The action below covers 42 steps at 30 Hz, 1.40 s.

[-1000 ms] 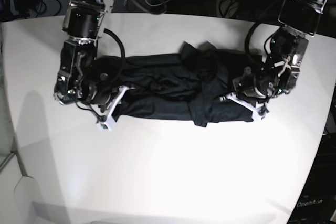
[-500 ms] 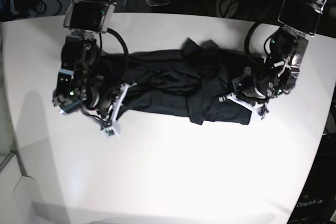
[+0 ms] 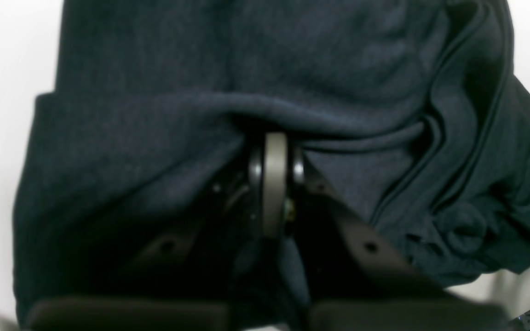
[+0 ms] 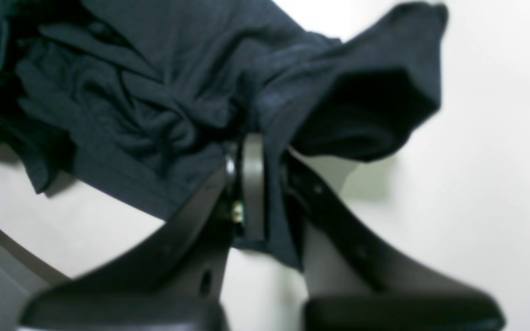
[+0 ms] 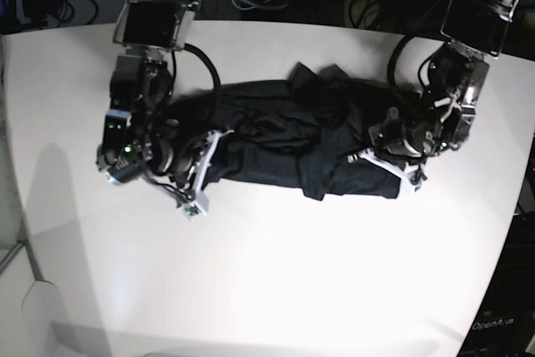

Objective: Fold the T-shirt properly
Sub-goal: 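Fold the held strip end with the right gripper toward the left gripper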

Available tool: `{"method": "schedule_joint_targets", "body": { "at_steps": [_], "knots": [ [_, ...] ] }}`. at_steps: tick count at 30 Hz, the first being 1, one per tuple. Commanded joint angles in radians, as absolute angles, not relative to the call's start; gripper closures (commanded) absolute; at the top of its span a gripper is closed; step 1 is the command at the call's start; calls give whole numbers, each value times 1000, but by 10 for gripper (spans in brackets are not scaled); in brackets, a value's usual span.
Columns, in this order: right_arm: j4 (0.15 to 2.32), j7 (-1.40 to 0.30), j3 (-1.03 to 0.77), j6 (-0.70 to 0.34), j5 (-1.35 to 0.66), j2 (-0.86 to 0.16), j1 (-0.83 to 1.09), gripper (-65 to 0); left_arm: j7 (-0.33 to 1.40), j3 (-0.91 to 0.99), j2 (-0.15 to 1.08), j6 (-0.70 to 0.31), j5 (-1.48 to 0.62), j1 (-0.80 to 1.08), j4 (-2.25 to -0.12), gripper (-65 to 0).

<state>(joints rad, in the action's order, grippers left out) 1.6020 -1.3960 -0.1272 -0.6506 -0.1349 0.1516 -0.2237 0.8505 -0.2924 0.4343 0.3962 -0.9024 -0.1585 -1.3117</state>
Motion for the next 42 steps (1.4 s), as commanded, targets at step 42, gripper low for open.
{"method": "schedule_joint_targets", "body": {
  "at_steps": [42],
  "knots": [
    [1621, -1282, 24, -323, -756, 157, -213, -2, 875, -180, 437, 435, -874, -30, -1497, 0]
  ]
}}
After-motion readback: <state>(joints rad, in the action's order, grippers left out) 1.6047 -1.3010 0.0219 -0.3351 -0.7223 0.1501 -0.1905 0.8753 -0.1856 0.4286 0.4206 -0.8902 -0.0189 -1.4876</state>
